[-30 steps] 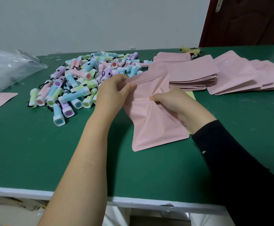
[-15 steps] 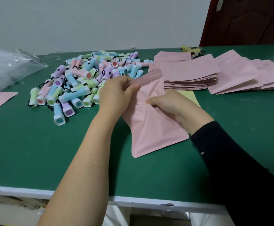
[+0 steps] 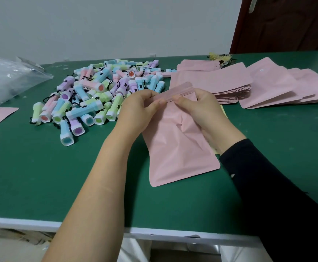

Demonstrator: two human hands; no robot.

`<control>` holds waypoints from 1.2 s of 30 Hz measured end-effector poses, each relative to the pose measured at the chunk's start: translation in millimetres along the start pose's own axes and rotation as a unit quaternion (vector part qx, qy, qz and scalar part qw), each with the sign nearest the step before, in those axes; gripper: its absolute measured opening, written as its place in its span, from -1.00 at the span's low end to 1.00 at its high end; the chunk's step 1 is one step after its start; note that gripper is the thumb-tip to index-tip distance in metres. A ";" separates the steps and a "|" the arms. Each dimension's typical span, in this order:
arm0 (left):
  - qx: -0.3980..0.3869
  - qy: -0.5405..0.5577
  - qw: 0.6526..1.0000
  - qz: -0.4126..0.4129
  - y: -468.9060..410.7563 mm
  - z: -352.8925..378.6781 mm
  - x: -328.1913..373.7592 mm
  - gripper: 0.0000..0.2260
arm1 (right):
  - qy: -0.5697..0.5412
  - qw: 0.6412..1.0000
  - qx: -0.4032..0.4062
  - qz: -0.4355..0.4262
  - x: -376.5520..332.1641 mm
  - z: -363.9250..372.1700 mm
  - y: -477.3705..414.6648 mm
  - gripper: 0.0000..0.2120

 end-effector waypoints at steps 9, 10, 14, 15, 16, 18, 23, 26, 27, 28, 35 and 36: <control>0.003 -0.022 1.000 0.020 -0.1 3.5 0.1 -0.88 | 0.024 0.999 0.008 -0.042 -1.6 0.7 -0.1 -0.94; 0.004 -0.025 0.999 0.025 -0.1 3.8 0.2 -0.87 | 0.028 0.999 0.000 -0.044 -1.5 1.7 0.0 -0.95; 0.010 -0.044 0.998 0.039 -2.0 5.3 -2.1 -0.98 | 0.112 0.991 -0.035 -0.060 -0.8 4.9 -4.1 -0.89; 0.011 -0.044 0.998 0.036 -2.5 5.4 -3.0 -0.96 | 0.138 0.987 -0.034 -0.073 -1.4 5.0 -5.4 -0.87; 0.009 -0.040 0.999 0.034 -2.8 5.5 -3.9 -0.94 | 0.153 0.984 -0.032 -0.086 -2.4 5.1 -5.9 -0.88; 0.000 -0.019 0.999 0.033 -2.1 6.7 -3.8 -0.90 | 0.171 0.979 -0.031 -0.109 -3.7 5.3 -5.8 -0.92; 0.006 -0.081 0.996 0.036 -3.0 11.3 -0.8 -0.86 | 0.200 0.970 -0.025 -0.139 -6.1 5.1 -1.2 -0.89; 0.026 -0.134 0.990 0.029 -4.9 5.5 -4.3 -0.89 | 0.200 0.971 0.001 -0.132 -9.7 -0.7 -1.7 -0.85; 0.033 -0.146 0.988 0.020 -5.6 2.2 -6.7 -0.89 | 0.192 0.974 0.016 -0.124 -11.0 -4.3 -2.9 -0.83; 0.042 -0.150 0.988 0.011 -6.3 -1.6 -9.5 -0.90 | 0.179 0.977 0.027 -0.115 -12.0 -7.9 -4.4 -0.79; 0.072 -0.067 0.994 -0.041 -12.7 -15.6 -24.9 -0.84 | 0.139 0.982 0.080 -0.100 -14.1 -21.1 -9.7 -0.68; 0.070 -0.035 0.996 -0.046 -12.9 -15.8 -25.8 -0.82 | 0.135 0.983 0.079 -0.099 -14.1 -21.4 -10.0 -0.66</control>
Point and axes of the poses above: each hand's wrist, its own y-axis away from the middle knuckle, its own z-axis out of the palm, x = y × z, the point moved 3 cm from there along -y, towards the middle knuckle, and after that the axes turned 5 degrees about -z, right-handed, at the moved point
